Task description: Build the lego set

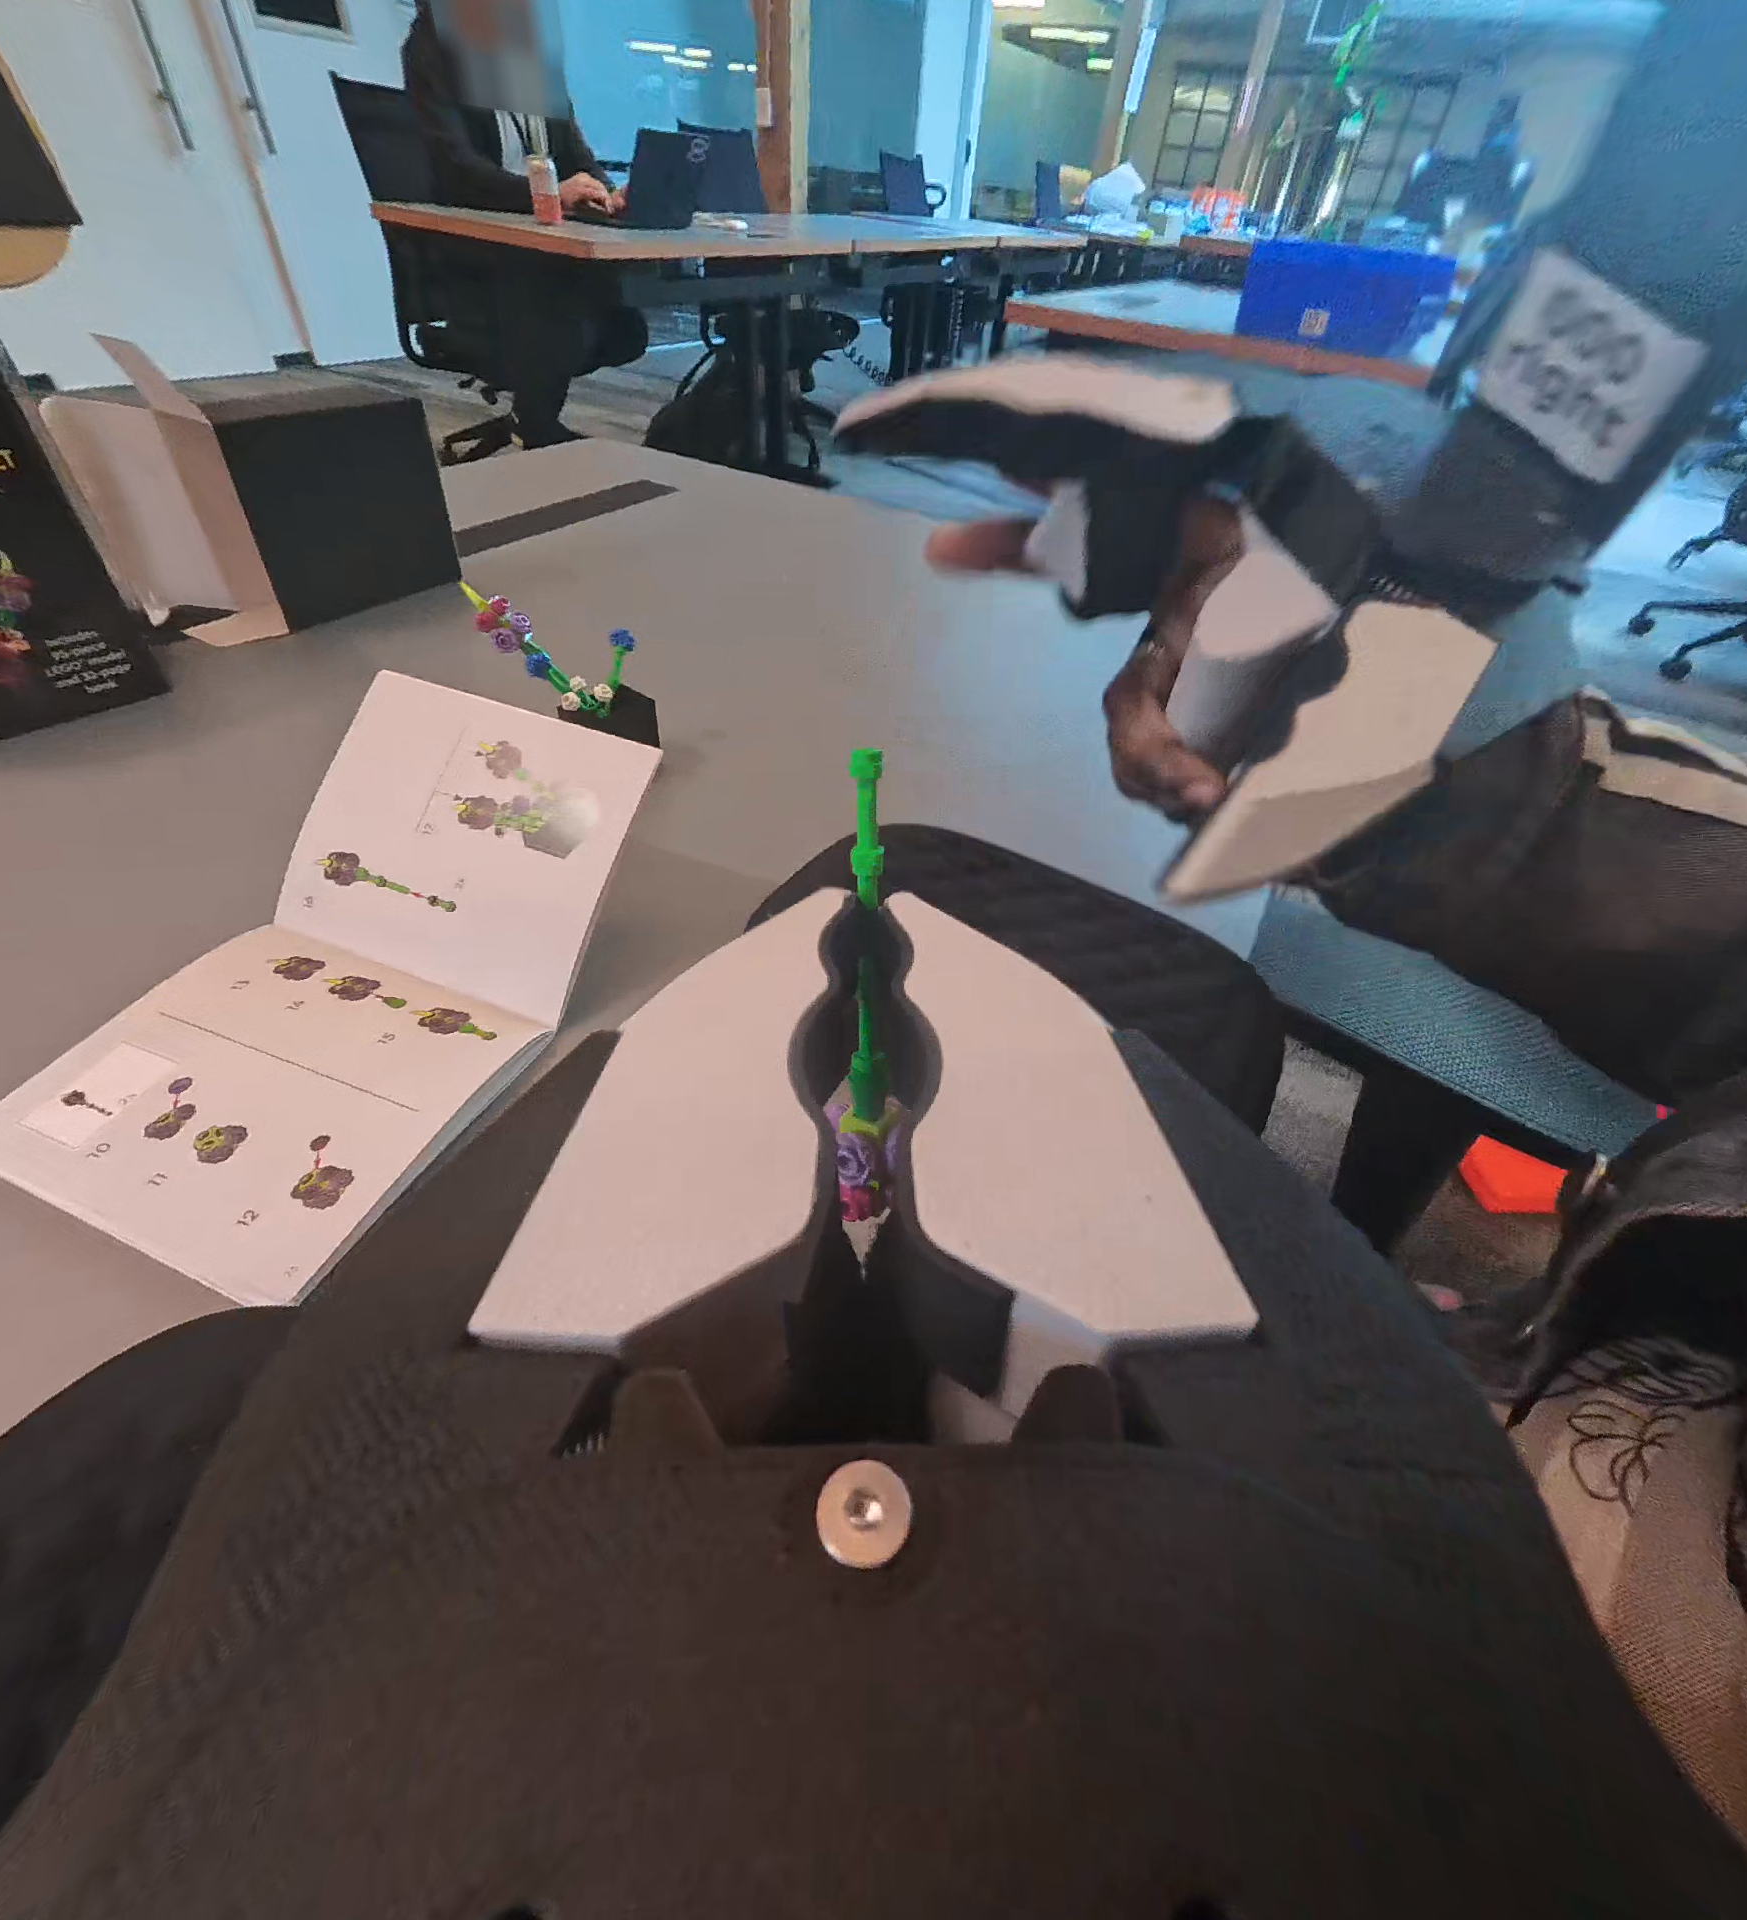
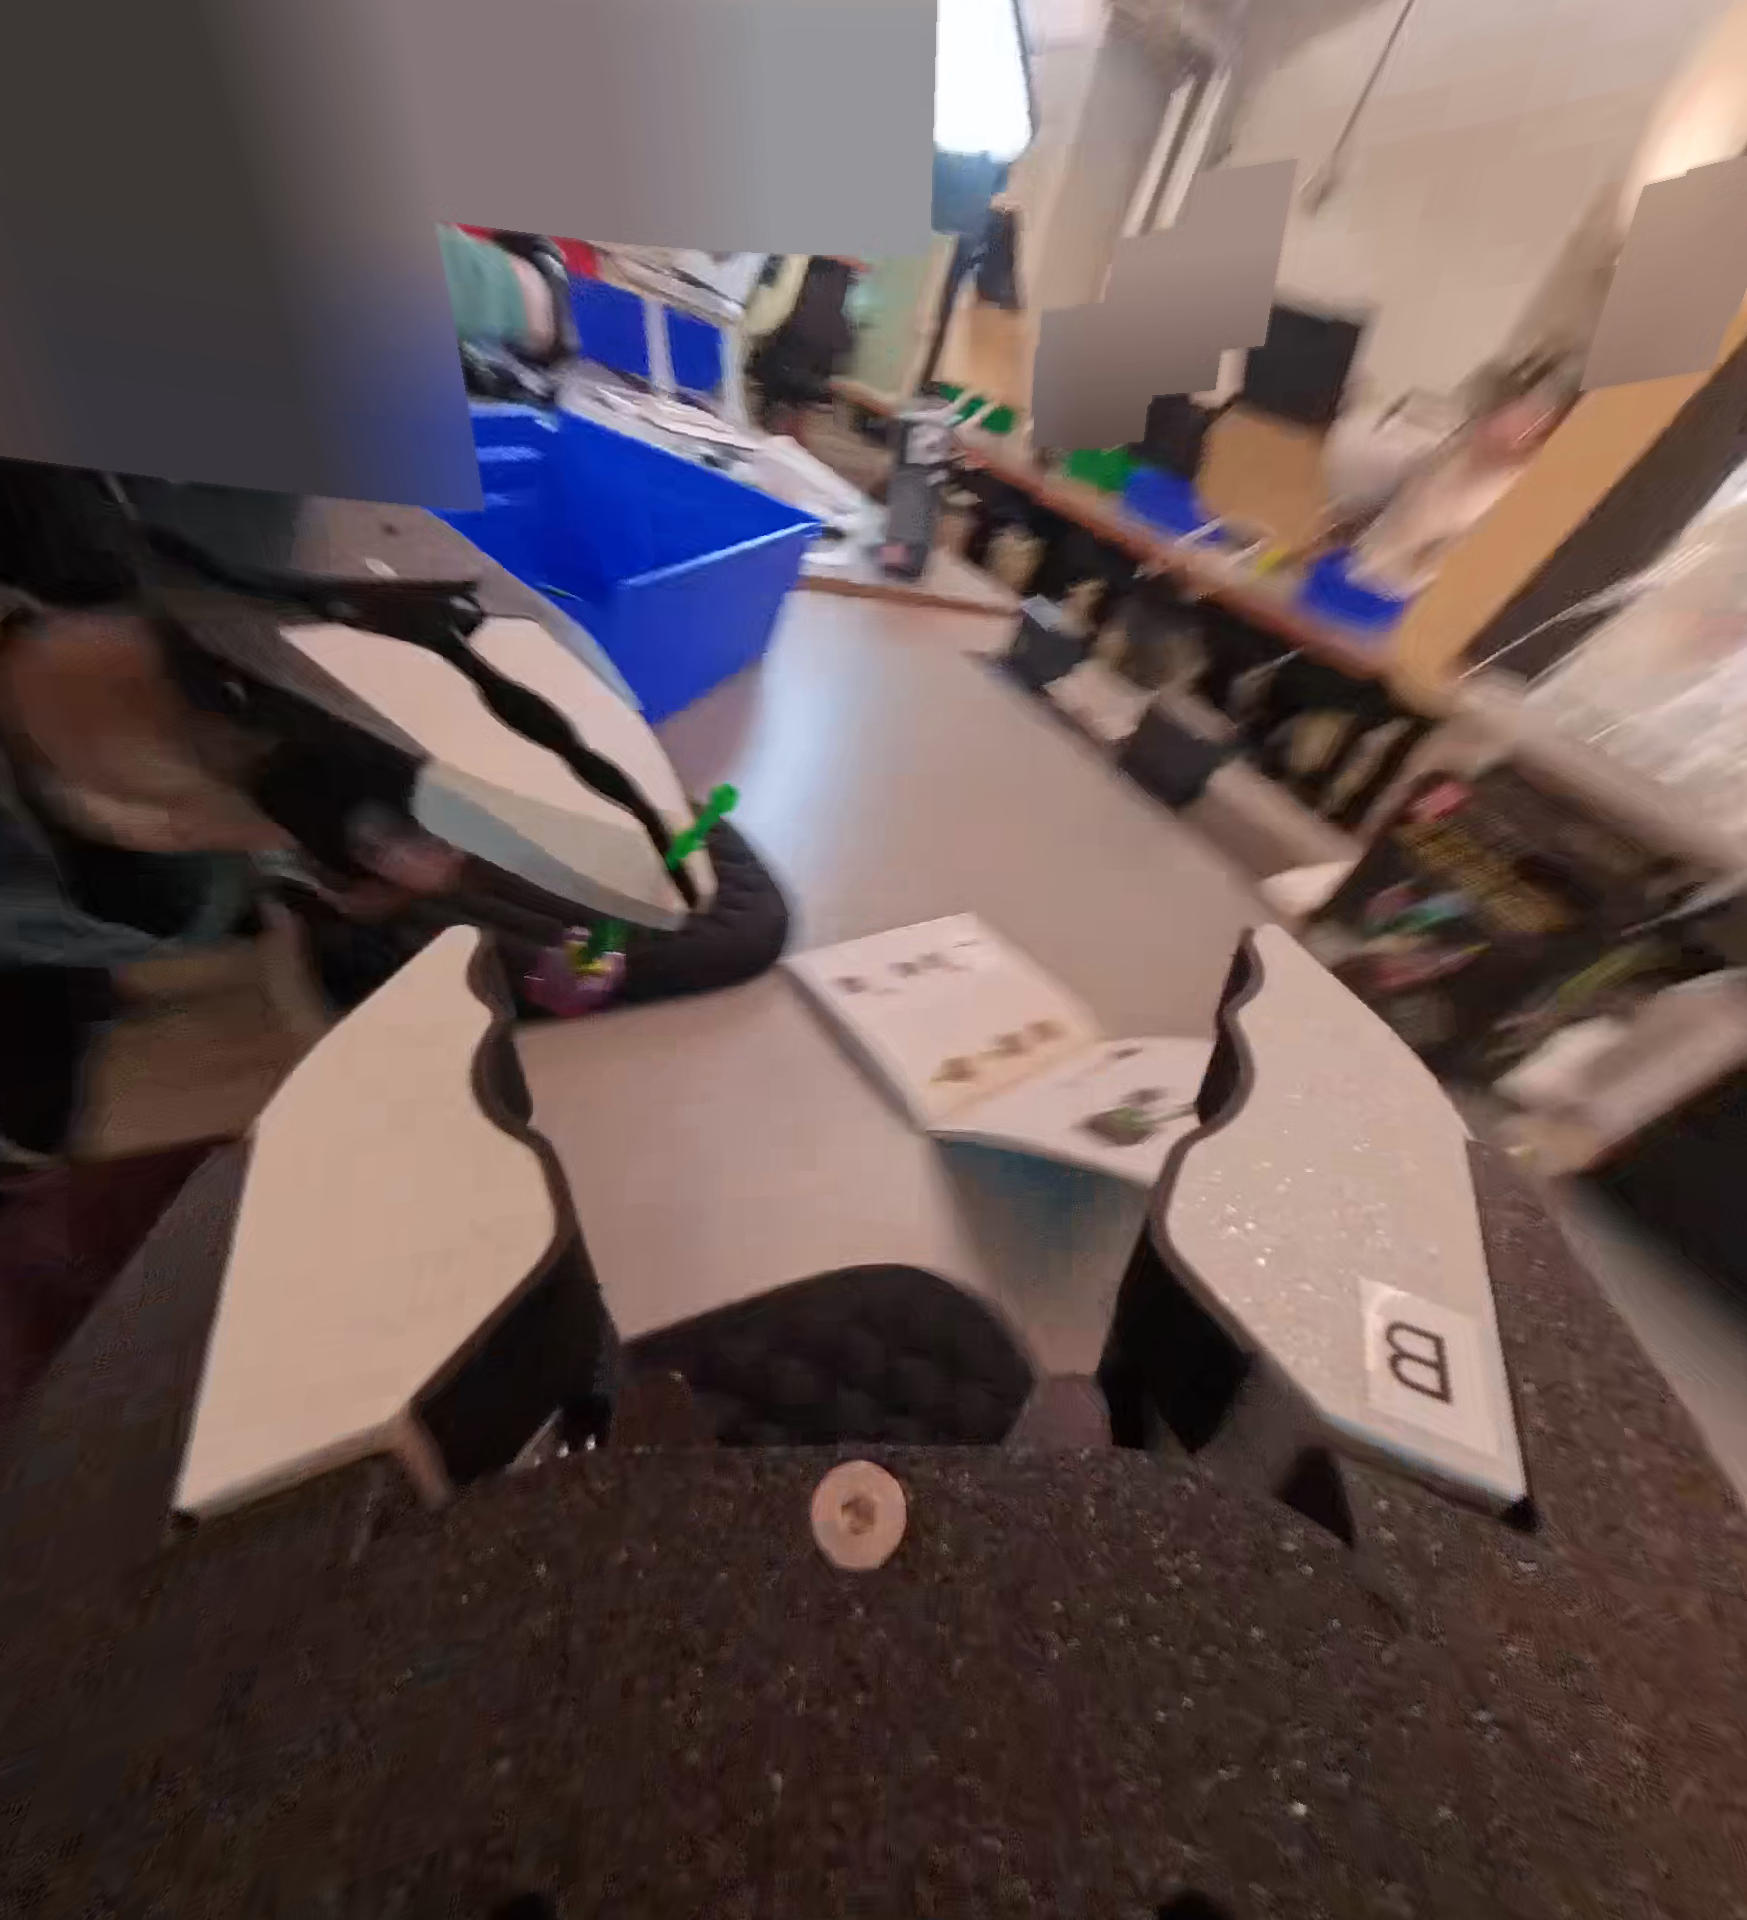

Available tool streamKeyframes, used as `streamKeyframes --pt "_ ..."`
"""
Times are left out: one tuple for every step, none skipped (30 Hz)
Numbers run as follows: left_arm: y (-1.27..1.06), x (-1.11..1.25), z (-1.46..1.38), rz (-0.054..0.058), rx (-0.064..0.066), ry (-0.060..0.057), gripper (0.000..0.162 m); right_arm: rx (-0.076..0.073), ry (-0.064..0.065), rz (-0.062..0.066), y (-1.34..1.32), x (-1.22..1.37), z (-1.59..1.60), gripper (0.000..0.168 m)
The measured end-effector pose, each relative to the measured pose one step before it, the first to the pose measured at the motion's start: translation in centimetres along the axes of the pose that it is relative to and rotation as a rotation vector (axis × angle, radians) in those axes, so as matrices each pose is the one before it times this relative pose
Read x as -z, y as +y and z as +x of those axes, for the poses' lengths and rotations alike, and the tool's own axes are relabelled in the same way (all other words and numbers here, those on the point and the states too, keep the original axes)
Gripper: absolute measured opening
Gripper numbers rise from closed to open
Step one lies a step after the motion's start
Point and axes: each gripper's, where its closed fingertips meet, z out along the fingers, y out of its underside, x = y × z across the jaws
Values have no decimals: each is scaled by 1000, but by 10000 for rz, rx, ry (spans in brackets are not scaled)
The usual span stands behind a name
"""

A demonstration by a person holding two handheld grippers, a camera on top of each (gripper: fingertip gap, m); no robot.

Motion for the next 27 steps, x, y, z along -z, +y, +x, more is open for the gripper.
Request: streamKeyframes --pt "-84 80 -63 119 155 60 1 1176 686 183 -827 593 827 119" --pt "-77 56 -35 115 133 73 1 1054 630 123 -553 592 848 96" --pt "-78 22 -29 132 122 90 1 965 432 -6 -271 554 650 61" --pt "-113 41 5 136 172 76 1 673 248 -297 194 359 567 19" --pt "-85 58 26 106 161 70 1 100 -267 -738 869 96 -11 0" --pt "-90 49 52 70 95 87 1 -189 -1159 -945 1248 -98 -1173 0" --pt "-116 48 31 84 40 39 1 -273 -1371 -829 1163 -130 -1501 0" --pt "-135 57 0 75 -10 -6 1 -252 -870 -513 804 -101 -901 0" --pt "-55 56 82 33 -51 39 1 -34 -395 -104 254 -4 -324 0" --pt "-17 -10 70 5 -37 23 1 32 -67 237 -194 87 94 23" --pt "23 -10 7 -17 -5 -8 1 -138 70 225 -191 86 364 54" --pt "1 -12 6 15 -3 9 1 -332 -83 -2 25 22 243 85" --pt "-77 -15 37 52 8 28 1 -344 -170 -250 288 -51 201 113" --pt "-46 7 15 40 46 25 1 -138 66 -384 477 57 461 132" --pt "-61 1 91 32 55 87 1 353 323 -401 587 91 775 143" --pt "-35 6 110 15 40 93 1 675 624 -327 623 171 1096 148" --pt "-22 9 -7 8 8 -1 1 708 555 -181 495 172 935 149" --pt "14 -12 -85 13 -40 -50 1 390 271 -48 281 109 545 148" --pt "78 -38 -40 -22 -33 -21 1 -198 -96 127 -76 138 103 146" --pt "73 -53 -3 -29 -18 3 1 -810 -512 486 -739 332 -435 124" --pt "25 -48 43 47 -42 29 1 -1170 -790 989 -1482 432 -793 91" --pt "1 -44 92 36 -38 54 1 -1173 -819 1239 -1845 392 -876 67" --pt "30 -42 191 -15 -52 107 1 -982 -712 1088 -1651 227 -860 42" --pt "97 -67 214 -63 -70 94 1 -764 -427 687 -1047 -56 -602 20" --pt "11 -84 229 -51 -128 70 1 -454 -350 269 -442 -342 -615 17" --pt "-91 -94 360 19 -205 96 1 -173 -469 -48 96 -538 -857 18" --pt "-62 -83 376 -19 -177 105 1 -116 -284 -314 472 -665 -631 21"
